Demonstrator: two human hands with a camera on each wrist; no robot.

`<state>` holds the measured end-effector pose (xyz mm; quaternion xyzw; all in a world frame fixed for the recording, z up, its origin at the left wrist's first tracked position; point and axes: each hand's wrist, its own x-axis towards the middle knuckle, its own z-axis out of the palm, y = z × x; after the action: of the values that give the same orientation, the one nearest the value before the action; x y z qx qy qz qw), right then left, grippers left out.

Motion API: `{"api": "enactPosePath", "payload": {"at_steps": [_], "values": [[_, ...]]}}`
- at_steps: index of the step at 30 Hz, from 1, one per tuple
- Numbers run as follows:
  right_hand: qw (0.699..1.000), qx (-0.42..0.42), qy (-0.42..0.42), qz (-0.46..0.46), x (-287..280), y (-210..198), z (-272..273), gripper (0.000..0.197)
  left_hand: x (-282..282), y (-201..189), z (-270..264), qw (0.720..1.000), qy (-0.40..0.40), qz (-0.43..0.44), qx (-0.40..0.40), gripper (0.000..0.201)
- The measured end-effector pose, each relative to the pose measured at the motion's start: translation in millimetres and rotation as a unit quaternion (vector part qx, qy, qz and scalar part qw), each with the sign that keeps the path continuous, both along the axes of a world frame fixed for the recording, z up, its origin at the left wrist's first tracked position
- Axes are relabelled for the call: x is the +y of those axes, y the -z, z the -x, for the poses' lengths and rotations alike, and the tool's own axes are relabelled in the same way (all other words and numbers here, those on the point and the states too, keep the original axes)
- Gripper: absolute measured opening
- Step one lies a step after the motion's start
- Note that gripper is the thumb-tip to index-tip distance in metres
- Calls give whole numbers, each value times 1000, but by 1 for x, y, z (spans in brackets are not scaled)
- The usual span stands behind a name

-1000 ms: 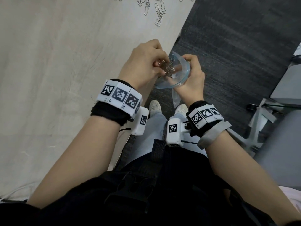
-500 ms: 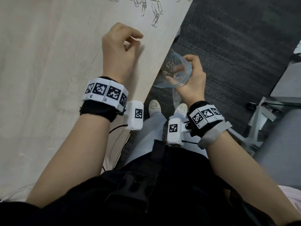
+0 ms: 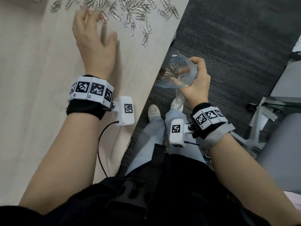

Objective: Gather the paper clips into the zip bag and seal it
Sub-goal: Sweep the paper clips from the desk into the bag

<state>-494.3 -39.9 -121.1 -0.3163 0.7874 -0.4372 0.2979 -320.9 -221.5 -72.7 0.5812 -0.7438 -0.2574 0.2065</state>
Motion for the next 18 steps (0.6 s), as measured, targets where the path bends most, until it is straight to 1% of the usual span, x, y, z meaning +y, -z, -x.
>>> {"api": "enactPosePath", "payload": {"at_steps": [2,5,8,10,13,18], "values": [[1000,-5,-1,-3,-7,3,6,50,-15,3,-1,999,-9,-15,-38,61],[1000,-4,-6,-4,-20,5,16,50,-39,3,0,997,-52,-34,-47,72],[1000,2,-14,-9,-32,8,28,53,-59,1,0,987,-96,-53,-115,74],[1000,2,-20,-9,-40,8,34,54,-65,0,3,980,-108,-78,-151,74],[1000,3,-26,-7,-48,9,42,55,-63,2,16,974,-89,-101,-183,69],[999,-1,-43,-13,-56,13,52,57,-44,3,40,969,-11,-135,-205,64]]}}
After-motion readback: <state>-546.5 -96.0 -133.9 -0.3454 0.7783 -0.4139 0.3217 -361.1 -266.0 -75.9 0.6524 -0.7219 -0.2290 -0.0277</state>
